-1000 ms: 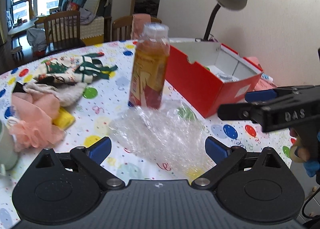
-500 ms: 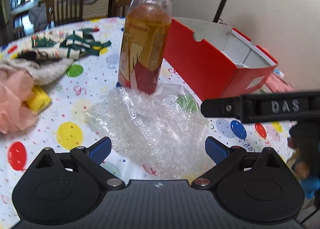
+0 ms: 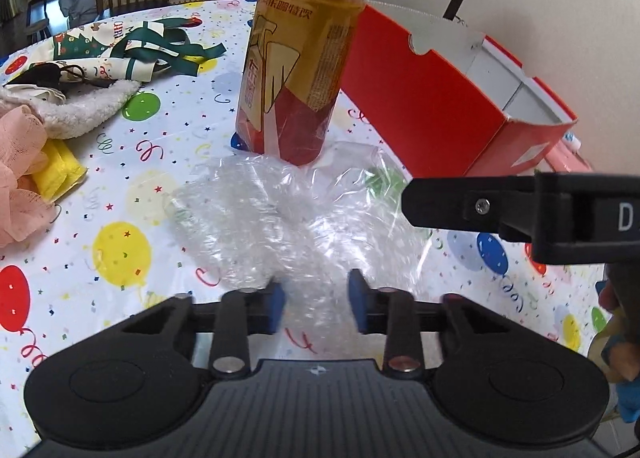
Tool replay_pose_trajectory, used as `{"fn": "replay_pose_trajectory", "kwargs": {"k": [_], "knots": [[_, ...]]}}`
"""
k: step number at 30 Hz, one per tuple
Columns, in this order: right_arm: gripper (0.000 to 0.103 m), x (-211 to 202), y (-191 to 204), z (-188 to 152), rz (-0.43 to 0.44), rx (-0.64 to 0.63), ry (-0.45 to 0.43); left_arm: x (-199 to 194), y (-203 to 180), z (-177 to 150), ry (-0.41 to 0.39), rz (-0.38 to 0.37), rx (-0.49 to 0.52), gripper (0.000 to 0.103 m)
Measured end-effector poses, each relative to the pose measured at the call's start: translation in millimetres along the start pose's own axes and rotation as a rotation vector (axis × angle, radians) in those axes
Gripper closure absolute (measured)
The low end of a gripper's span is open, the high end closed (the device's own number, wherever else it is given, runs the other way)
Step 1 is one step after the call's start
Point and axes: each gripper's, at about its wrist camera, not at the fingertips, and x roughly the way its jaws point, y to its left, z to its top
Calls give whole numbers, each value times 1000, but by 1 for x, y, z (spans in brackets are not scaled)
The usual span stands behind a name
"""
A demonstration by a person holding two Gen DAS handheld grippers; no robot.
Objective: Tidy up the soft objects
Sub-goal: 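Grasp the bubble wrap with the left gripper while the right gripper grasps the clear plastic bag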
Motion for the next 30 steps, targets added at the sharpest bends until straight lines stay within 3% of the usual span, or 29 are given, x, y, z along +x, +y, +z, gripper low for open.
{"fn": "replay_pose_trajectory", "kwargs": {"k": [4, 13, 19, 24, 30], "knots": [[7, 3, 11, 0, 33, -54, 6, -2, 5, -3, 9, 13, 12, 85], [13, 22, 44, 13, 61, -252, -10, -25, 31, -11, -12, 36, -34, 87], [32, 56, 52, 21, 57, -326, 43, -40, 51, -22, -22, 74, -86, 88], [35, 78, 61, 18, 29, -405, 79, -46, 65, -33, -8, 92, -124, 88], [54, 96, 69, 11, -32, -489, 116, -50, 72, -39, -7, 108, -151, 87]]}}
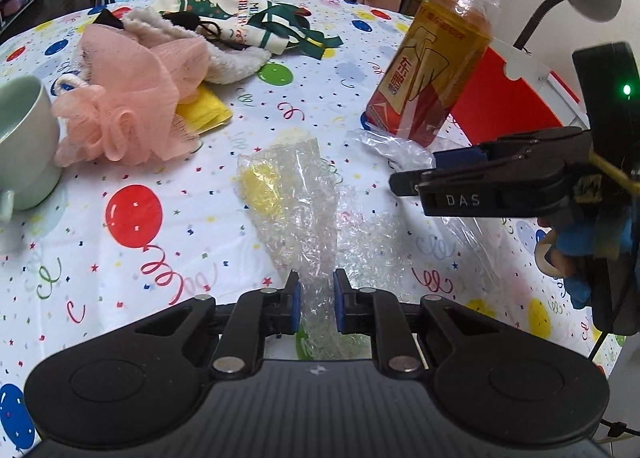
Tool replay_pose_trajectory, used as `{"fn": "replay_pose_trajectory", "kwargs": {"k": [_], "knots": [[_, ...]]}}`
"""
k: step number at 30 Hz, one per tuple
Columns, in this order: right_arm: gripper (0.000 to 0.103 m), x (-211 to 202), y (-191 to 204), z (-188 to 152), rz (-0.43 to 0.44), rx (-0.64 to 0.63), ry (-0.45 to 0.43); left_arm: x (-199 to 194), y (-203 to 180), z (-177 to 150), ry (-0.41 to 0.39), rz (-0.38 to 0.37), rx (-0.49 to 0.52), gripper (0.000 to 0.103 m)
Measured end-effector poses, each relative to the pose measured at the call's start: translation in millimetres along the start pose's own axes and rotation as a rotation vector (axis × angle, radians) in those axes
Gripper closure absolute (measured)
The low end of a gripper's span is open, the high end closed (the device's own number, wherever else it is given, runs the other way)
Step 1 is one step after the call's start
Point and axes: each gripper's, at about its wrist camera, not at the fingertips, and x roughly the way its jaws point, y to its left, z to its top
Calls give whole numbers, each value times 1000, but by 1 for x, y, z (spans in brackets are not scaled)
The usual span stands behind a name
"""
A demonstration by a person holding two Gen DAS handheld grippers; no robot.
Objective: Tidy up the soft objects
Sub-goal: 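Grasp the bubble wrap with the left gripper while the right gripper grasps the clear plastic bag, then carry the bubble wrap and plastic bag with both grippers into the red box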
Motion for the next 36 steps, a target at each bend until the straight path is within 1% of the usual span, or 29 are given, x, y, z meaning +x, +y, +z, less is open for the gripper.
{"fn": "replay_pose_trajectory", "kwargs": {"k": [1, 2, 3, 5, 8, 12, 17, 27, 31, 36], "knots": [[61, 1, 1, -1, -5, -5, 2, -1, 0, 0, 0, 2, -3, 87], [70, 1, 1, -1, -6, -4, 7, -1, 1, -1, -1, 4, -4, 87], [76, 1, 0, -2, -9, -2, 13, -2, 2, -1, -1, 6, -5, 87], [80, -1, 0, -5, -11, -3, 14, -3, 1, -1, -2, 9, -8, 87], [82, -8, 2, -10, -7, -6, 5, -5, 1, 0, -8, 8, -9, 87], [82, -25, 2, -15, 24, 19, -8, -8, -3, 2, -18, 7, -2, 87], [82, -53, -3, -20, 56, 82, -28, -16, -11, 7, -30, -2, 17, 87], [82, -129, -24, -26, 106, 201, -110, -48, -43, 25, -74, -79, 68, 87], [82, -161, -36, -23, 101, 226, -159, -65, -63, 38, -105, -127, 104, 87], [82, -190, -55, -22, 67, 258, -201, -83, -93, 58, -132, -189, 141, 87]]}}
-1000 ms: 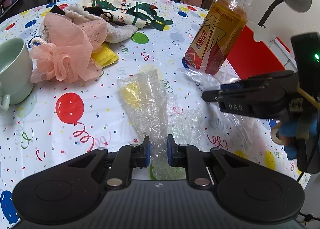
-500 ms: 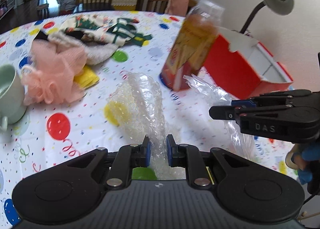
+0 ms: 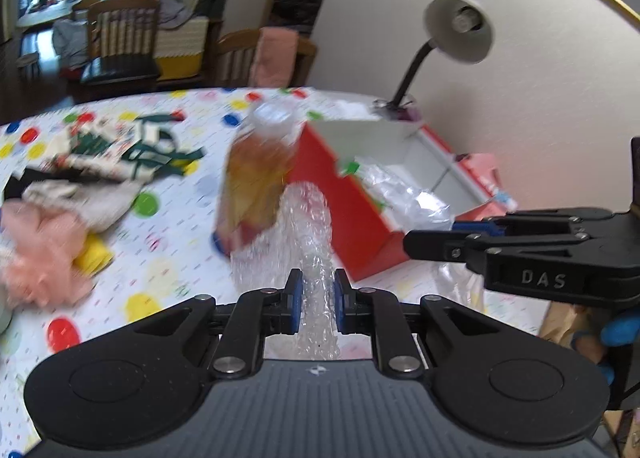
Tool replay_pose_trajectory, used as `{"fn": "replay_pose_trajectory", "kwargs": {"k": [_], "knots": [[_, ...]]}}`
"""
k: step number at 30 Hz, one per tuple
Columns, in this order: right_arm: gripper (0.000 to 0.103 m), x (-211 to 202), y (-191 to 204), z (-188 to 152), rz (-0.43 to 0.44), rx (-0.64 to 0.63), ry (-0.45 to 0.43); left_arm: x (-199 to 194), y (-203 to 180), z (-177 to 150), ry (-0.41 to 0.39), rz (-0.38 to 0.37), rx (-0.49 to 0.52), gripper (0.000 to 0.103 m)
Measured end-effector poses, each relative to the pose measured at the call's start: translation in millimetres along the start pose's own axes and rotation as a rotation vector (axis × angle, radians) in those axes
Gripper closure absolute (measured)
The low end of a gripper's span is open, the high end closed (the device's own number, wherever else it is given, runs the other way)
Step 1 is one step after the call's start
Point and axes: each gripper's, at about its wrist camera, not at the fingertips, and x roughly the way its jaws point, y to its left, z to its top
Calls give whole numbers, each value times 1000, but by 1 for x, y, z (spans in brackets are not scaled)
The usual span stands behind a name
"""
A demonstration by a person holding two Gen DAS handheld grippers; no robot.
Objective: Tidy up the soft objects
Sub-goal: 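Carry the bubble wrap and plastic bag with both grippers into the red box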
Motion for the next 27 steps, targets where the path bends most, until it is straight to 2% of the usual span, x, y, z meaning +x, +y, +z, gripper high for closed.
{"fn": "replay_pose_trajectory", "kwargs": {"k": [9, 16, 22, 27], "knots": [[82, -32, -45, 16, -43, 65, -73, 2, -46, 41, -47, -70, 72, 87], [82, -41, -93, 34, -113, 109, -107, 13, -78, 87, -88, -104, 103, 88], [82, -35, -138, 52, -160, 151, -116, 34, -107, 130, -118, -118, 132, 88], [82, -19, -166, 65, -194, 166, -115, 61, -128, 153, -127, -131, 141, 88]]}}
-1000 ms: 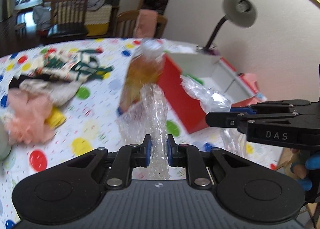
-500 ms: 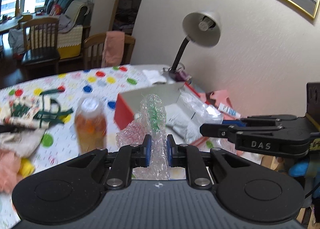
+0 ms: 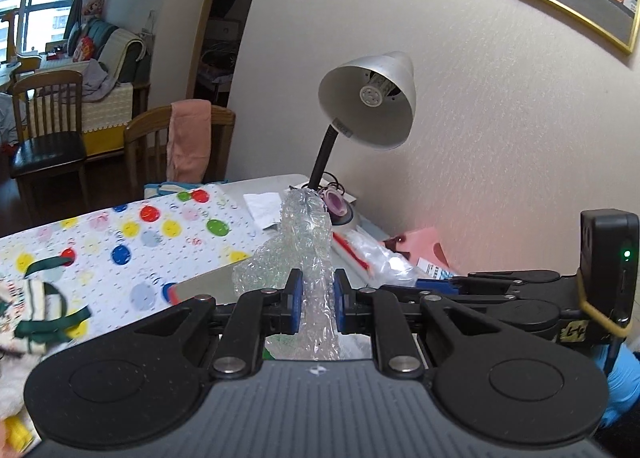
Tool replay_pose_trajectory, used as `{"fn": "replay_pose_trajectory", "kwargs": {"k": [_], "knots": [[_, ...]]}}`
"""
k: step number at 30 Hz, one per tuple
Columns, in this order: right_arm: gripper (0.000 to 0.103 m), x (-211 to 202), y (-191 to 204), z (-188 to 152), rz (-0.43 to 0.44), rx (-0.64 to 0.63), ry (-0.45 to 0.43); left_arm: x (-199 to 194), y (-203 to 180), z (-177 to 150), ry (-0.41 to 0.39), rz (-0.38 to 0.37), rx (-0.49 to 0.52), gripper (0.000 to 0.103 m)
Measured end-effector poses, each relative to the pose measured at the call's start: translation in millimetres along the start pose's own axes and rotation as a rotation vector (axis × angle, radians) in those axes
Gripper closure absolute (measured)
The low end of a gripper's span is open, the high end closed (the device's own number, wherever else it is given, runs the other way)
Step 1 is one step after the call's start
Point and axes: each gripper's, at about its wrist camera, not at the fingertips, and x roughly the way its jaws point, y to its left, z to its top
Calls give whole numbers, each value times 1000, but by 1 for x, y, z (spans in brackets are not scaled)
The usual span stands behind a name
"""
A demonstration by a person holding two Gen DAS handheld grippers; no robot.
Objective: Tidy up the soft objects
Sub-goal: 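Carry the bubble wrap and plastic bag with both grippers into the red box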
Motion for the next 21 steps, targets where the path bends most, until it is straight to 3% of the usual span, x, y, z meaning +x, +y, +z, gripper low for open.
{"fn": "replay_pose_trajectory", "kwargs": {"k": [9, 21], "knots": [[82, 49, -38, 16, -31, 42, 29, 67, -6, 8, 29, 7, -12, 88], [82, 124, -68, 5, -21, 102, 131, 147, 18, -22, 113, 76, -69, 87]]}}
